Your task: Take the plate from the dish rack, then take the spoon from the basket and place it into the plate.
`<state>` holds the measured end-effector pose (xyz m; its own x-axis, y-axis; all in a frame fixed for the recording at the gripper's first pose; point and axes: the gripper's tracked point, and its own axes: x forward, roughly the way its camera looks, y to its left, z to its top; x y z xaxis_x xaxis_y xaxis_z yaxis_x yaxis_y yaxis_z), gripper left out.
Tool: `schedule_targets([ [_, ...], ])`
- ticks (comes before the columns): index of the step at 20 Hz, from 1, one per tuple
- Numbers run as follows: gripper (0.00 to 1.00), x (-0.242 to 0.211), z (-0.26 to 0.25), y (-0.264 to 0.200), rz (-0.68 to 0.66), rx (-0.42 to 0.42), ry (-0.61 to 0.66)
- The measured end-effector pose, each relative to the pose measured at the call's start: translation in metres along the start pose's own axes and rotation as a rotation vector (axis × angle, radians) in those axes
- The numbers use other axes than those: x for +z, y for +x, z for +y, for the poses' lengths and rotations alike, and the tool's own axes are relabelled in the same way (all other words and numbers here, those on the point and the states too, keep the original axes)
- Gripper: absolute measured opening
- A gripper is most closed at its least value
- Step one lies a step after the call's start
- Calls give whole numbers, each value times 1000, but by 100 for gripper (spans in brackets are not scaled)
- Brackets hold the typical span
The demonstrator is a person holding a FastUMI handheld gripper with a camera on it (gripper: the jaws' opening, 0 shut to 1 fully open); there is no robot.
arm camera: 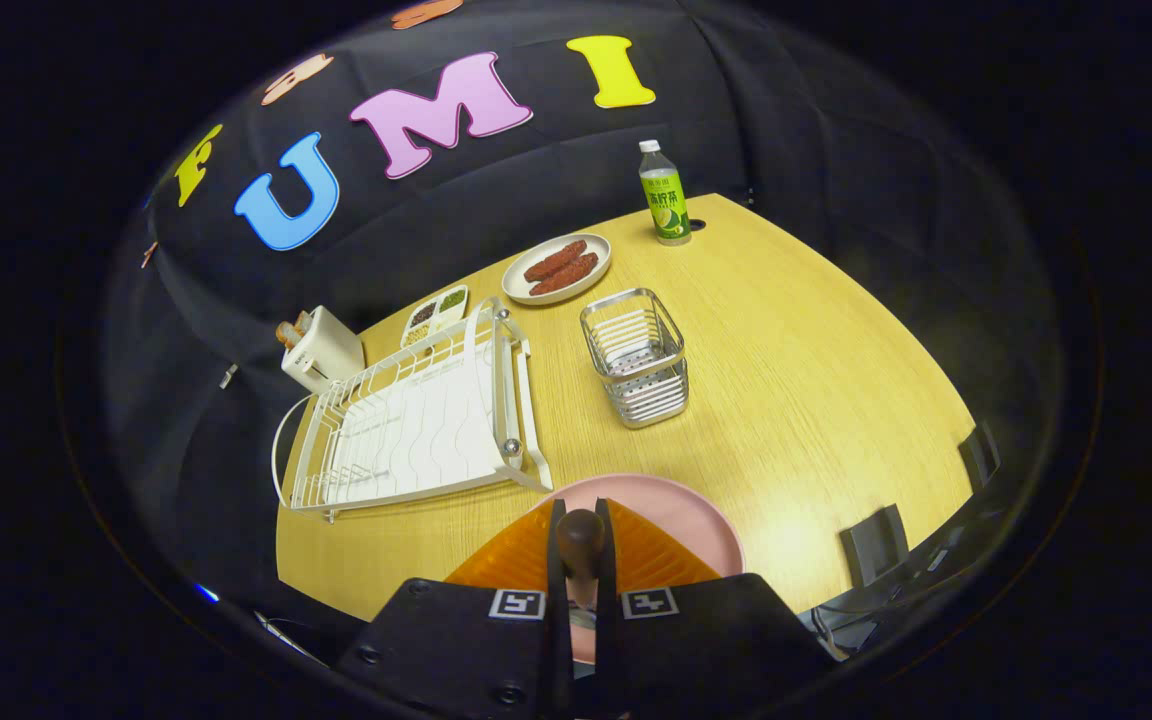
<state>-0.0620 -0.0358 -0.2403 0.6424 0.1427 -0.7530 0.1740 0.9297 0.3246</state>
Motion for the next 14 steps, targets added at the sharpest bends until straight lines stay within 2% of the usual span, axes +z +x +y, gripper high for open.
schedule_targets([
  [6,13,-22,11,8,38,-9,-32],
  [14,14,-29,14,25,94,-20,25],
])
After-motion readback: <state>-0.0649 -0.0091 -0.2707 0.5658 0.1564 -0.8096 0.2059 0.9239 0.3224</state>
